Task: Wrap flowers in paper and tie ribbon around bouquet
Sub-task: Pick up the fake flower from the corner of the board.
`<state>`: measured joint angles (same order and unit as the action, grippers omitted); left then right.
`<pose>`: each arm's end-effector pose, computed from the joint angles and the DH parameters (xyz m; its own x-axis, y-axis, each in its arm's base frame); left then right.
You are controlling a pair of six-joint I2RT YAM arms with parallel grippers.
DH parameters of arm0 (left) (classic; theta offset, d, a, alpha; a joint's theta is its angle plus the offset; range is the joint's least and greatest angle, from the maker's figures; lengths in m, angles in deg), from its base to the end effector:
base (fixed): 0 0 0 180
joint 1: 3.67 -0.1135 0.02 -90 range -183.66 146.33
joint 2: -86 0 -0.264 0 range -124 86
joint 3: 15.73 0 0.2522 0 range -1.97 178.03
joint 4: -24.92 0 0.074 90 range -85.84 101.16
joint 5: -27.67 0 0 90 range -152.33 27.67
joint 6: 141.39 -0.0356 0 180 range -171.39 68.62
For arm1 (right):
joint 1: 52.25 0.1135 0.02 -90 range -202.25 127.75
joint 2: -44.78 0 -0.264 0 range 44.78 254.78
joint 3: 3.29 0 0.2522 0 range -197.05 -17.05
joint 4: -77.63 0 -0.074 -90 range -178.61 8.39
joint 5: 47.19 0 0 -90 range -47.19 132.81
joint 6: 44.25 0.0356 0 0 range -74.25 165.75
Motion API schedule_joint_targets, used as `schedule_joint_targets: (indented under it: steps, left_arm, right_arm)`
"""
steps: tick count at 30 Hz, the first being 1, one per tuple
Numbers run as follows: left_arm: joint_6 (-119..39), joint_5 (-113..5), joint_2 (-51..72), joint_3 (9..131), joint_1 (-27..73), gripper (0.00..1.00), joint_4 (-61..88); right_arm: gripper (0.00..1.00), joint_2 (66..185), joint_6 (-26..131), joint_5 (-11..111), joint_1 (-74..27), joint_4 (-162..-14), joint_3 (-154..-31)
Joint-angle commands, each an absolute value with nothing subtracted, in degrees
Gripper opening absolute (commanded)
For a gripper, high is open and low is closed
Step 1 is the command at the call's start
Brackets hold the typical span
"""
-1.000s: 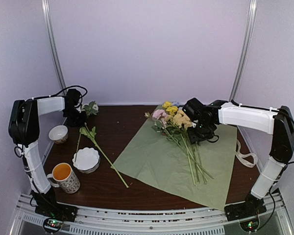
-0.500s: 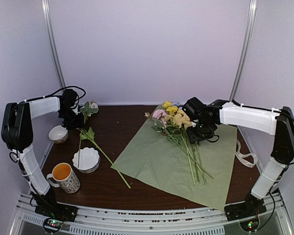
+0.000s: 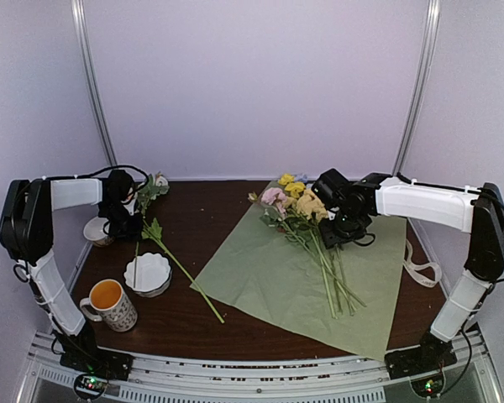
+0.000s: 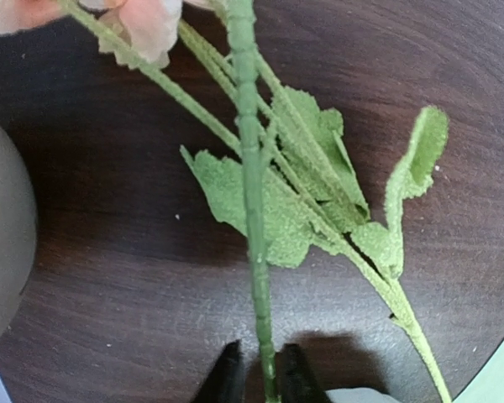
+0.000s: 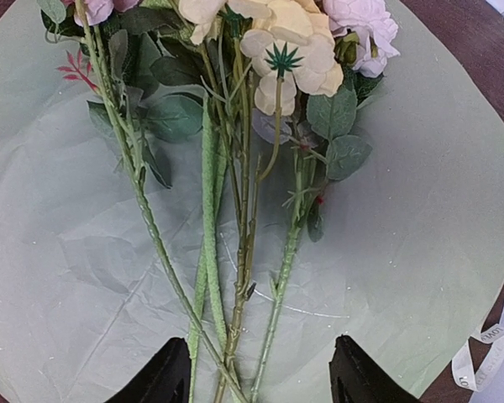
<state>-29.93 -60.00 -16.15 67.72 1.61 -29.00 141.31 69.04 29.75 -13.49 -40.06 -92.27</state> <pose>0.3456 -0.0334 0.1862 -0.9225 -0.2819 -0.2638 -0.2508 0.9570 -0.1454 0.2682 0.2050 0.2406 -0.8896 -0.2203 -0.4001 -0.2150 0.9748 -0.0587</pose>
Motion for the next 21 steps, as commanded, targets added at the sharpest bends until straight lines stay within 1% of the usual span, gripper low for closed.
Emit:
schedule_joint_targets:
  steps: [1,5,7,8,13,18,21]
  left_arm:
    - [-30.25,-58.28,-16.98,67.63,1.39,0.15,-26.88]
    - [-30.29,-57.87,-17.49,67.47,1.42,0.10,-26.48]
    - [-30.17,-57.72,-17.77,67.60,1.41,0.01,-26.38]
    - [-30.20,-57.53,-17.61,67.64,1.43,0.00,-26.40]
    - [-29.27,-57.84,-12.38,66.78,1.37,0.00,-24.75]
    - [-29.02,-58.73,-2.90,67.02,1.39,0.00,-23.11]
    - [-29.70,-56.96,3.81,66.56,1.81,0.00,-20.20]
  right_arm:
    - [0.59,140.37,68.69,28.78,-13.13,-40.03,-91.32]
    - [0.59,140.25,68.69,28.67,-13.11,-39.84,-91.61]
    - [0.59,140.24,68.69,28.80,-13.05,-39.68,-91.81]
    - [0.59,140.23,68.65,28.74,-13.06,-39.59,-91.96]
    - [0.59,139.94,68.51,28.11,-13.04,-38.95,-92.28]
    - [0.60,138.45,68.59,27.95,-13.05,-38.79,-92.58]
    - [0.60,136.85,68.12,29.42,-12.97,-39.52,-93.27]
